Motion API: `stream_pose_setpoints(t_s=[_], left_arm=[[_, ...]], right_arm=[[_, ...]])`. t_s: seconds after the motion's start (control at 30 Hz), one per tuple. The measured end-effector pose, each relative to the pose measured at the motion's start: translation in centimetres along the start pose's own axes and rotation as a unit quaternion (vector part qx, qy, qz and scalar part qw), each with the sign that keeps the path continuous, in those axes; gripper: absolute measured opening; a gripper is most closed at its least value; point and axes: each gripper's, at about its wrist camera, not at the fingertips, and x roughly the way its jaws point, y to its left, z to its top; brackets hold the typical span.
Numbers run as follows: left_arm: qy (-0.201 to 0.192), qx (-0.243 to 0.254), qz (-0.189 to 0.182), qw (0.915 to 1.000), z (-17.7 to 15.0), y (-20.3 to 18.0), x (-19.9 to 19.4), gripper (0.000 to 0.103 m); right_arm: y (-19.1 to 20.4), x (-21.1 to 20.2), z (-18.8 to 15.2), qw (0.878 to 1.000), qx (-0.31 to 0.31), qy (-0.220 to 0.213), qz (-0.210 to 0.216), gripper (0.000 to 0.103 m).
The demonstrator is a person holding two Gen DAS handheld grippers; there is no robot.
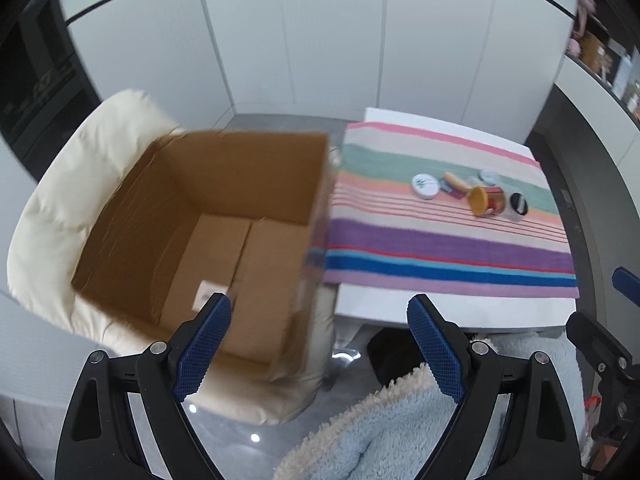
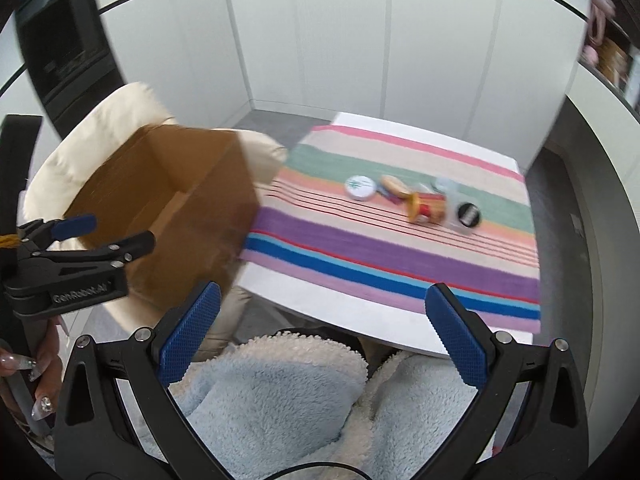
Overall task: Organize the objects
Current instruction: 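Move both open tools back toward the items on the cloth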
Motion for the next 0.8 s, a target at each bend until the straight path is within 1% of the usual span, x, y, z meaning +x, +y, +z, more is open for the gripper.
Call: stream_pose_setpoints(t_s=[0.1,0.33,0.53,0.67,0.8], left_arm=[[-0.003,0.019,-0.007,0.9998,0.6,-2.0,0.2,0.091],[0.006,0.043,-0.032,0.9985,1.8,-6.2,1.2,0.091],[0.023,0.058,-0.059,0.9963,2.7,-8.8,2.1,0.091],[0.027,0.066,-0.063,0.9954,3.8,-10.2,2.9,0.091],[0.04,0.059,-0.064,0.9954,5.6,-11.0,4.6,0.091]], right_arm=[[-2.8,0.2,-0.4,1.0,0.024,0.004,-0.015,0.103],[-9.2,0.0,-1.4,0.996,0.079,0.005,-0.048,0.103],[-12.7,0.3,-2.0,0.993,0.102,0.009,-0.067,0.103],[-14.4,1.4,-1.9,0.991,0.11,0.016,-0.07,0.103],[-15.5,3.3,-1.4,0.991,0.112,0.028,-0.066,0.103]])
